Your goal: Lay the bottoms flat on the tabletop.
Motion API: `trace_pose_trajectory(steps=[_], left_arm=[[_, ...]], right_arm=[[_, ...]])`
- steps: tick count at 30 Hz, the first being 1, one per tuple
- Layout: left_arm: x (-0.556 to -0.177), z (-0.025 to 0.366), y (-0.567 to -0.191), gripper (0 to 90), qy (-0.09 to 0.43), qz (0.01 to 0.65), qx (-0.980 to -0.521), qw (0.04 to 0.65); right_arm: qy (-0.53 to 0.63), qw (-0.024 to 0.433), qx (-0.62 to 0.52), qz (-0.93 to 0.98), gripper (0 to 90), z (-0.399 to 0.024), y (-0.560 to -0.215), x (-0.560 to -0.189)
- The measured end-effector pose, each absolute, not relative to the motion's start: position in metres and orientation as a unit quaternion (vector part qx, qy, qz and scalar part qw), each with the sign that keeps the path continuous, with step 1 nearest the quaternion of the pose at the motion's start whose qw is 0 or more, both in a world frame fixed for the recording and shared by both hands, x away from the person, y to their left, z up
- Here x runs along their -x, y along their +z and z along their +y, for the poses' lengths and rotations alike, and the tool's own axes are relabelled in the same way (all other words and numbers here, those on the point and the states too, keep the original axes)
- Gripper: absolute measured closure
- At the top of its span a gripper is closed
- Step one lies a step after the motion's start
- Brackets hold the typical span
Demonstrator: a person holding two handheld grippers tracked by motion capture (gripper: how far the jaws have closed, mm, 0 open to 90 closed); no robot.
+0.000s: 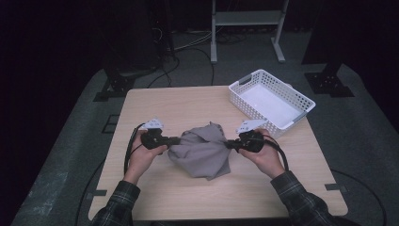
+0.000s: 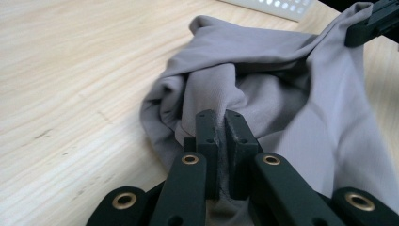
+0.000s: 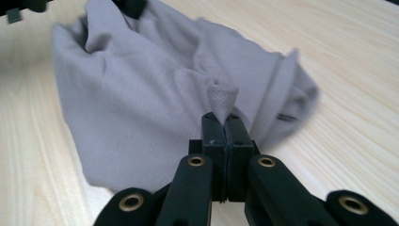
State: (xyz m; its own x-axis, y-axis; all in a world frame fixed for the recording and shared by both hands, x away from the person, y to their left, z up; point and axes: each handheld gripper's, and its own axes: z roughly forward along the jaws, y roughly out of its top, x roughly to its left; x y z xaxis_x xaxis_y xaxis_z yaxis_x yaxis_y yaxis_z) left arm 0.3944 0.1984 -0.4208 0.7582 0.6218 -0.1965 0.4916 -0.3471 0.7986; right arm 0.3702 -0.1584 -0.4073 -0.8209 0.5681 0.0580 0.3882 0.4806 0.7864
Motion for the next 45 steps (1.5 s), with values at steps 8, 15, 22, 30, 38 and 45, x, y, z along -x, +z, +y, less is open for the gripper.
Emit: trace_pose_trajectory(steps=[8,15,22,30,38,45], left_arm=[[-0.386,0.205,-0.415,85.8,0.087,0.353,-0.809,0.462],[-0.362,0.197,-0.424,85.5,0.059,0.340,-0.826,0.446],[-0.346,0.188,-0.430,82.2,0.044,0.324,-0.840,0.433],[-0.347,0.189,-0.433,80.5,0.040,0.328,-0.838,0.434],[-0.348,0.189,-0.434,79.4,0.037,0.327,-0.838,0.435],[-0.349,0.188,-0.435,79.9,0.036,0.324,-0.841,0.432]], right_arm=[[0.421,0.108,-0.300,0.849,88.7,-0.178,-0.408,-0.366],[0.382,0.091,-0.296,0.871,88.7,-0.180,-0.425,-0.352],[0.403,0.074,-0.290,0.865,78.7,-0.181,-0.423,-0.349],[0.450,0.082,-0.265,0.849,61.6,-0.144,-0.398,-0.370],[0.432,0.066,-0.245,0.865,56.8,-0.091,-0.404,-0.396],[0.387,0.058,-0.249,0.886,71.0,-0.066,-0.431,-0.409]])
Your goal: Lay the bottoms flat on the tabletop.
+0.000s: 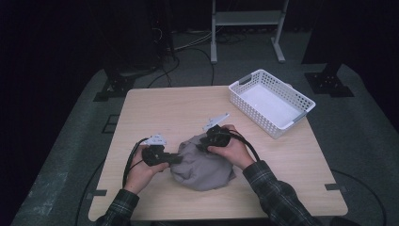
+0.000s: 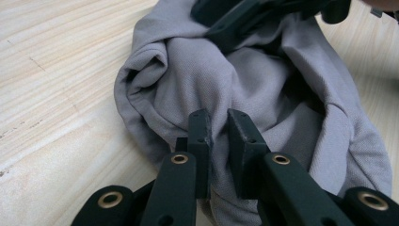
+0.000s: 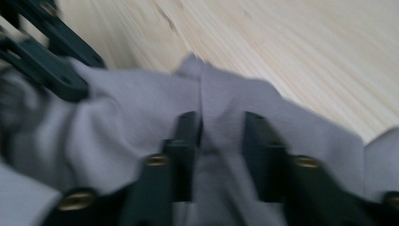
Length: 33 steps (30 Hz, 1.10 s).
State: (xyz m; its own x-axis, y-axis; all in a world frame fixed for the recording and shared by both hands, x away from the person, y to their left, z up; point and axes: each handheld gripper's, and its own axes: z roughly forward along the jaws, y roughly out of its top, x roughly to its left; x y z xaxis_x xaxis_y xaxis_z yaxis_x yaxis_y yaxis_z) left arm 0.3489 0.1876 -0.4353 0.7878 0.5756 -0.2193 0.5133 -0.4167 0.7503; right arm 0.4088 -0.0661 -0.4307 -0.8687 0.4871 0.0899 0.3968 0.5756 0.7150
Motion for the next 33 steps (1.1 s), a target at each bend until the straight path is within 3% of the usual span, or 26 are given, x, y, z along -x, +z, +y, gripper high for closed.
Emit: trace_pose_trajectory(steps=[2,3,18,24,33], left_arm=[[-0.349,0.188,-0.435,81.2,0.034,0.326,-0.840,0.433],[-0.349,0.189,-0.435,81.8,0.036,0.326,-0.840,0.432],[-0.351,0.197,-0.434,84.0,0.070,0.350,-0.840,0.408],[-0.359,0.185,-0.423,66.5,0.077,0.337,-0.837,0.424],[-0.397,0.156,-0.412,54.6,0.071,0.328,-0.833,0.440]], right_arm=[[0.386,0.069,-0.256,0.884,85.3,-0.068,-0.434,-0.409],[0.389,0.071,-0.259,0.881,87.1,-0.070,-0.434,-0.409],[0.402,0.139,-0.322,0.846,88.6,-0.169,-0.412,-0.392],[0.408,0.134,-0.326,0.842,88.5,-0.190,-0.414,-0.383],[0.416,0.130,-0.312,0.844,88.5,-0.185,-0.414,-0.379]])
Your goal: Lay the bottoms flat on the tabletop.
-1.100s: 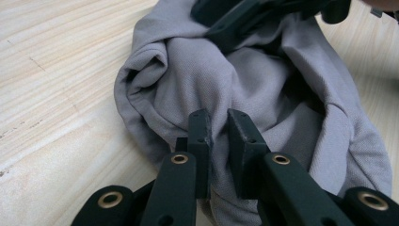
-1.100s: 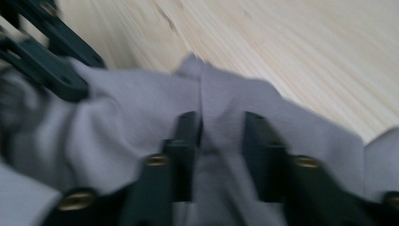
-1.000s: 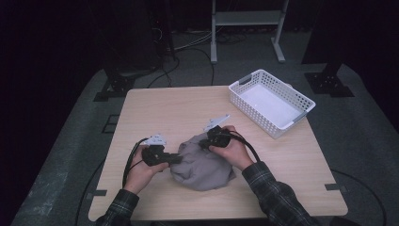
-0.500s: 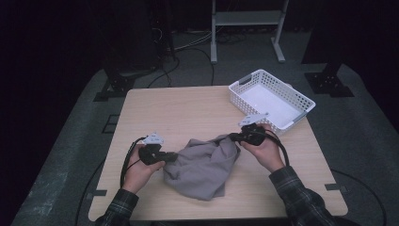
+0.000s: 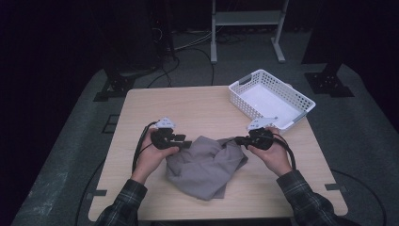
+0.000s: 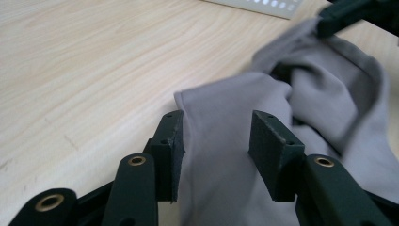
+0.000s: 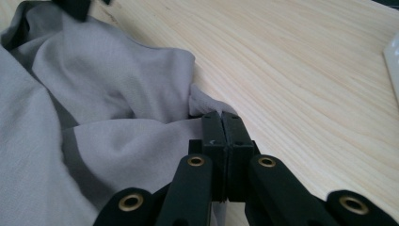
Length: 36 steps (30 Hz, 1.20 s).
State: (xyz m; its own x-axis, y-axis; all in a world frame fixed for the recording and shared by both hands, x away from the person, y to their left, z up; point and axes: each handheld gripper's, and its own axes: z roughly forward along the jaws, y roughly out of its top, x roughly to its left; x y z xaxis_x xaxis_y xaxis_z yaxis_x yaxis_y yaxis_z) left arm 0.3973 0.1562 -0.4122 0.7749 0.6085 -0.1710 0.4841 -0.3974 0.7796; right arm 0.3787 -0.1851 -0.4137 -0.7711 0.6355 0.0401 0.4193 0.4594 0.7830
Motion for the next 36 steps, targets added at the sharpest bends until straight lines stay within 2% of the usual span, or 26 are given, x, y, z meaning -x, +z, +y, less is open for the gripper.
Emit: trace_pose_trajectory(steps=[4,9,15,19,23,25,27,30,36], left_arm=[[-0.417,0.147,-0.420,53.4,0.061,0.337,-0.834,0.433],[-0.427,0.129,-0.439,49.6,0.022,0.335,-0.846,0.413],[-0.428,0.115,-0.455,43.6,0.033,0.322,-0.873,0.364],[-0.428,0.115,-0.458,47.2,0.040,0.322,-0.876,0.357],[-0.427,0.115,-0.462,63.4,0.036,0.306,-0.882,0.357],[-0.426,0.114,-0.463,68.0,0.032,0.302,-0.883,0.358],[-0.427,0.115,-0.464,68.9,0.024,0.301,-0.883,0.361],[-0.426,0.117,-0.465,65.3,0.014,0.313,-0.878,0.361],[-0.421,0.117,-0.465,61.5,0.029,0.318,-0.876,0.361]], right_arm=[[0.416,0.128,-0.308,0.846,88.5,-0.182,-0.415,-0.378],[0.415,0.127,-0.304,0.848,88.5,-0.180,-0.415,-0.379],[0.413,0.125,-0.300,0.851,88.5,-0.176,-0.417,-0.379],[0.412,0.126,-0.299,0.852,88.5,-0.175,-0.418,-0.378],[0.411,0.128,-0.298,0.852,88.5,-0.176,-0.418,-0.378],[0.410,0.130,-0.297,0.852,88.5,-0.176,-0.418,-0.378],[0.409,0.131,-0.297,0.853,88.5,-0.177,-0.418,-0.378],[0.407,0.132,-0.300,0.853,88.5,-0.177,-0.418,-0.378],[0.409,0.135,-0.301,0.851,88.5,-0.179,-0.418,-0.378]])
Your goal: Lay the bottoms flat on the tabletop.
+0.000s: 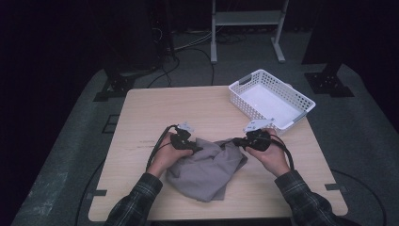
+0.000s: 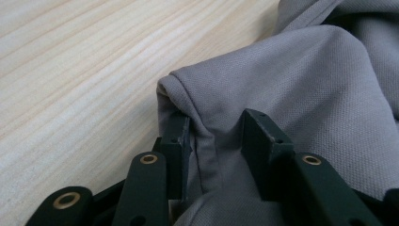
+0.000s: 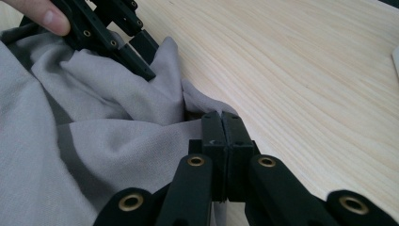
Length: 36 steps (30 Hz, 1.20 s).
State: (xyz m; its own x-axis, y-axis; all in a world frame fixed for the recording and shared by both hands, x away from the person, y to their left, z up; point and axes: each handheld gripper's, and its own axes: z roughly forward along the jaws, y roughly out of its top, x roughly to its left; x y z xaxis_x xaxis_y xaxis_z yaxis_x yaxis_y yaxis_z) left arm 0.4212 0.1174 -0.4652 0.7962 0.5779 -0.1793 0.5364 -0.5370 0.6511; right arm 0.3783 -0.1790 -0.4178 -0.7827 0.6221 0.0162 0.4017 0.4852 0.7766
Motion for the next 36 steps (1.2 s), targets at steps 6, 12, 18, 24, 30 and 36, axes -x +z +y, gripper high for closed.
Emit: trace_pose_trajectory(steps=[6,12,18,24,30,36], left_arm=[[-0.421,0.120,-0.466,63.7,0.018,0.327,-0.872,0.365],[-0.418,0.121,-0.455,86.0,0.047,0.321,-0.881,0.343],[-0.417,0.140,-0.437,88.8,0.071,0.337,-0.860,0.375],[-0.418,0.171,-0.417,89.0,0.106,0.365,-0.833,0.402],[-0.417,0.203,-0.405,89.0,0.127,0.395,-0.806,0.422],[-0.412,0.231,-0.403,88.9,0.139,0.420,-0.791,0.423]], right_arm=[[0.411,0.138,-0.302,0.849,88.5,-0.181,-0.417,-0.378],[0.414,0.139,-0.305,0.846,88.5,-0.185,-0.414,-0.378],[0.413,0.155,-0.315,0.840,88.5,-0.195,-0.409,-0.378],[0.423,0.173,-0.335,0.824,88.5,-0.212,-0.400,-0.379],[0.430,0.189,-0.359,0.807,88.5,-0.235,-0.393,-0.379],[0.424,0.203,-0.376,0.799,88.5,-0.257,-0.392,-0.375]])
